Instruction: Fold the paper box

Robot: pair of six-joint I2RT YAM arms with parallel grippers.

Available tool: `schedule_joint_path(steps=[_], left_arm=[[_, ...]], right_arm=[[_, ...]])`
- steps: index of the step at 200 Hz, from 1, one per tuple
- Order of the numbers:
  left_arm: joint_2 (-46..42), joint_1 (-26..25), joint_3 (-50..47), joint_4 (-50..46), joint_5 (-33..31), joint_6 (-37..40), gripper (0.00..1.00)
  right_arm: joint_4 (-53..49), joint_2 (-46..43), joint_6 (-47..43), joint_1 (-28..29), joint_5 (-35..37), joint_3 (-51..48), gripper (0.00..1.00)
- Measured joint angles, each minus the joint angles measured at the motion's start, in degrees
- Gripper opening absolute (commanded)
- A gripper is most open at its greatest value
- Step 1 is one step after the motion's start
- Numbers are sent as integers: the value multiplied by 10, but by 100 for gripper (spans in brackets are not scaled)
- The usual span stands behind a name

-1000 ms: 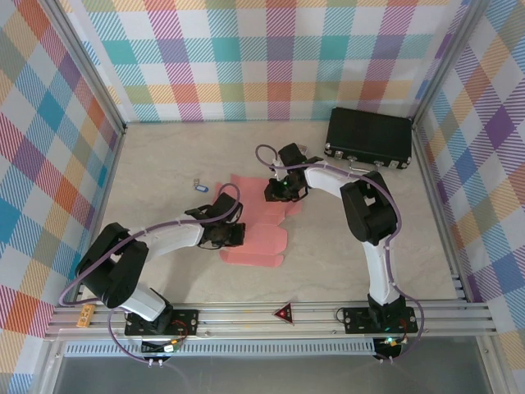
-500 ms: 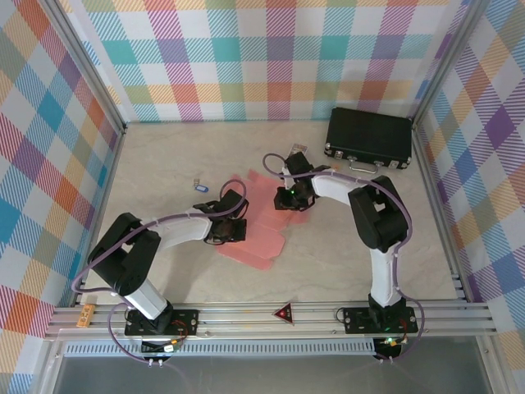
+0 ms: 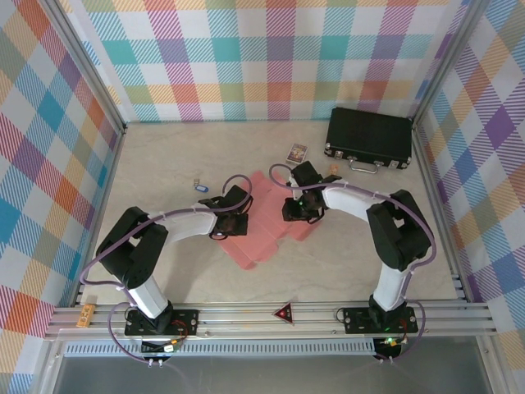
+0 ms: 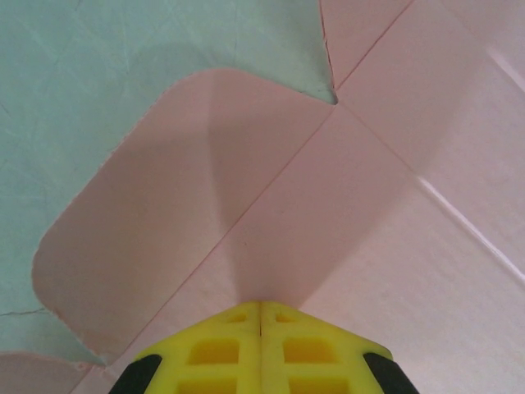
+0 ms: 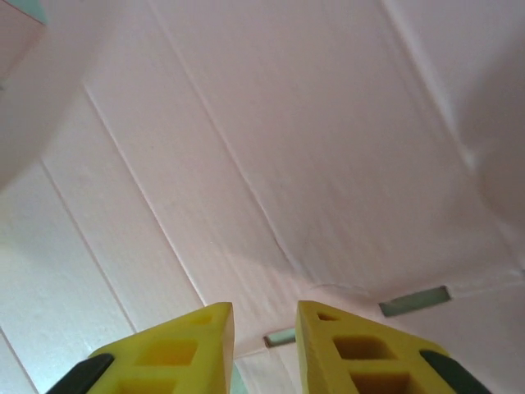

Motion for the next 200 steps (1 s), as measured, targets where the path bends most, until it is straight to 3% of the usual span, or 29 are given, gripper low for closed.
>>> schedule_joint_path(steps=[66,107,200], left_arm=[[-2,0,-1,1,2,17,2],[-9,0,-13,15,2,17,3],[-15,0,-21,20,3,17,2]], right_arm=[[-52,31,-108,-65,35,153,61],[-70,95,-169,-103,34,179,65],[-84,148,-205,-104,-15,189,67]])
